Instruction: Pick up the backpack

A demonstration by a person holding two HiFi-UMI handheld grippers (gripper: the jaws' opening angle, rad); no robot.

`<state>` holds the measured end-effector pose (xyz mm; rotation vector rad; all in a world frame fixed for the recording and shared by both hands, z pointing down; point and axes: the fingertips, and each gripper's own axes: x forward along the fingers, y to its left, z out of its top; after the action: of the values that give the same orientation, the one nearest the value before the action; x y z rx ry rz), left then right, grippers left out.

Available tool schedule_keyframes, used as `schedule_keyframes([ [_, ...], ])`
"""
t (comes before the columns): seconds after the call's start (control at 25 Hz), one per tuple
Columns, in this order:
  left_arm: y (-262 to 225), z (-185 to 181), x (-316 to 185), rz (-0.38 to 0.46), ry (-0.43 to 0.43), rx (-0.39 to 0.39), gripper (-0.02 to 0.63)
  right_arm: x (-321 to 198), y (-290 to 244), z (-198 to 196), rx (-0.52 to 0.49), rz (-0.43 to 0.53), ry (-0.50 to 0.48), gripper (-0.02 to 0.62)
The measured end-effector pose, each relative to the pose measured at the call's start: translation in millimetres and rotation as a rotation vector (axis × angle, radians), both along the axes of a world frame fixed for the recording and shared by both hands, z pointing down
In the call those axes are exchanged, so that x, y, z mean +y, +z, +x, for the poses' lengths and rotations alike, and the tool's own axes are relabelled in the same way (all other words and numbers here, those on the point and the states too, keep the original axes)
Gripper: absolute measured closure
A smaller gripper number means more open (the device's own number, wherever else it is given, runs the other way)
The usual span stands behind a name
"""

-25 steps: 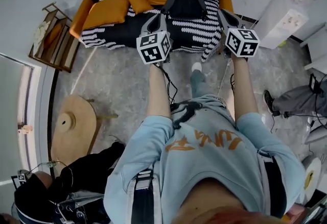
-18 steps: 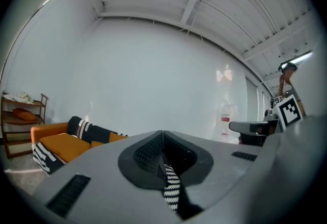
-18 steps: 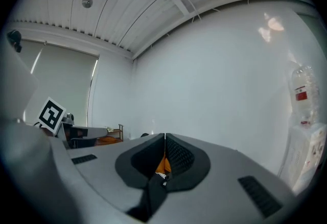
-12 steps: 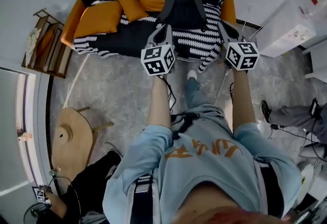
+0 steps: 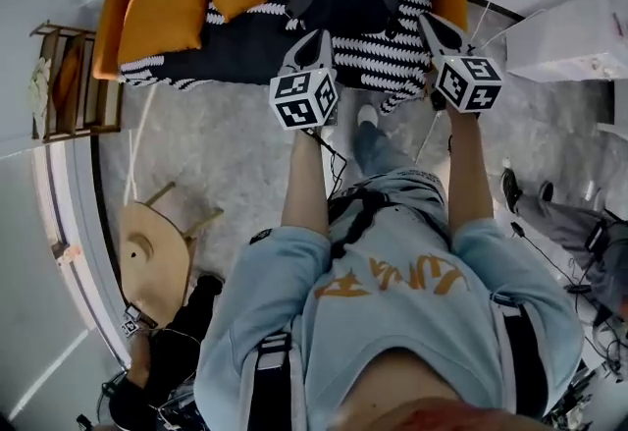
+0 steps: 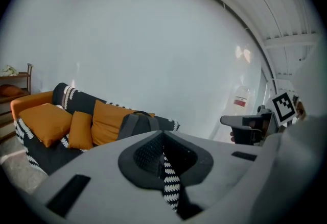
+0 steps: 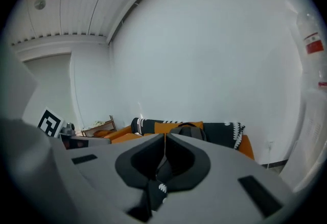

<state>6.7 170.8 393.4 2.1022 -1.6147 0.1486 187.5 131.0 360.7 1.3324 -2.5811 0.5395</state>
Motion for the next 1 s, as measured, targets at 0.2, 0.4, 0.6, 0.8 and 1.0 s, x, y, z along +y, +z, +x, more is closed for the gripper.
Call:
schedule_keyframes([
  [0.2,0,6,-57,-0.021,-0.01,-0.01,0.584,-64,9,-10,-0.05,-0.023,-0.064,0.568],
  [0.4,-4,4,-83,-0.032,-0.007,-0.037,0.584,-89,6,-26,-0.067,0.012,-0.127,0.568],
  [0.6,-3,-7,-103,-0.046,-0.01,-0.041,0.584,-93,15,-61,-0.031,-0.007,-0.232,0.568],
  [0.8,12,-20,-132,-0.07,0.007,-0.016,0.584,-116,29,-60,-0.02,-0.049,-0.187,0.568],
  [1.0,33,-15,-175,-0.097,0.033,0.018,0.584,-151,39,-49,0.007,-0.075,-0.152,0.568],
])
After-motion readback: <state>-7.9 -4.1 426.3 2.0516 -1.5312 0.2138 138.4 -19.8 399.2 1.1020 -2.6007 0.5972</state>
